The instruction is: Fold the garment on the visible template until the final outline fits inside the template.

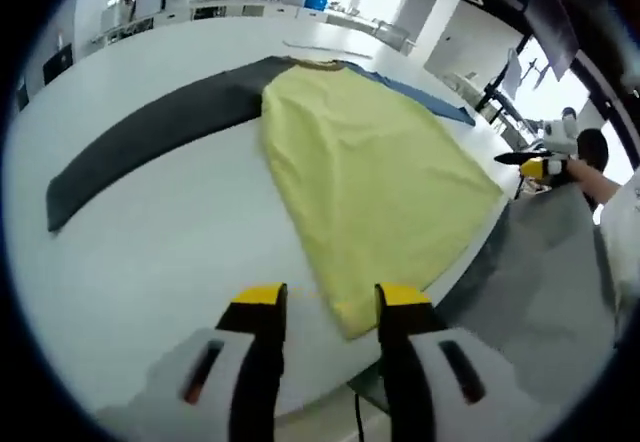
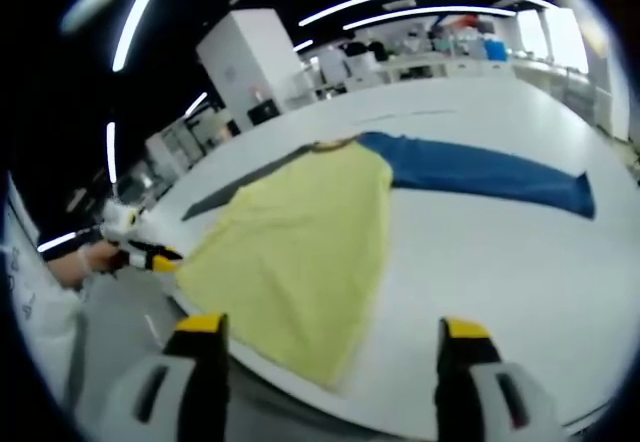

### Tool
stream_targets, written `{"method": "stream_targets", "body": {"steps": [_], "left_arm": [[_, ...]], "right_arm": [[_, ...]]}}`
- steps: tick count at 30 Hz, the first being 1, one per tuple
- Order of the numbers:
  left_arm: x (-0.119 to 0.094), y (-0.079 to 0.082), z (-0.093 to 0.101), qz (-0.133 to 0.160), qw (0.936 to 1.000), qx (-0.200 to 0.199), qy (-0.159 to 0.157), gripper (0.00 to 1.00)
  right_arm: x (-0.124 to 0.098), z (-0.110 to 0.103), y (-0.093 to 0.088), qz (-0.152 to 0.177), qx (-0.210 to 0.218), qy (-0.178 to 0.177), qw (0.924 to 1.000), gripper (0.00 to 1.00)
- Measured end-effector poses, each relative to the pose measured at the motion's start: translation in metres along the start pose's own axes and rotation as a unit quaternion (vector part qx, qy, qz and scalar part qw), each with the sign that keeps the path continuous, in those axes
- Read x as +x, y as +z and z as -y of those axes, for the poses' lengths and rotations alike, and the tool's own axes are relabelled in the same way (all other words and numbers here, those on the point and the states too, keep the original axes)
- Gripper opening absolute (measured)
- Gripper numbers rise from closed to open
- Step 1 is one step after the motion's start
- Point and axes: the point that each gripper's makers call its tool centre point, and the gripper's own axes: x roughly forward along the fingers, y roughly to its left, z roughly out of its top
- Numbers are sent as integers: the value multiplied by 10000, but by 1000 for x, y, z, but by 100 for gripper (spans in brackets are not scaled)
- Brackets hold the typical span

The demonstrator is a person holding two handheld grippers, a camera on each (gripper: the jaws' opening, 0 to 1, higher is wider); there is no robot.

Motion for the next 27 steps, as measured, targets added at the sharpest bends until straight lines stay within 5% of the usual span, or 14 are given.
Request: {"method": "stream_targets", "body": {"steps": [7,17,21,27], "left_arm": [[-9,43,-11,908,9952,350,26,98],[-19,70,-8,1271,9911,347,-182,99],[-19,71,-9,1388,9891,420,-252,99],[-21,73,-9,1501,9876,373,-266,99]], "right_arm": [[2,4,6,39,-90,21,9999,95],[-1,23,20,164,-153,-172,9996,99],[-8,38,43,685,269,-310,9968,98],[-25,79,69,998,368,-747,9915,93]]}}
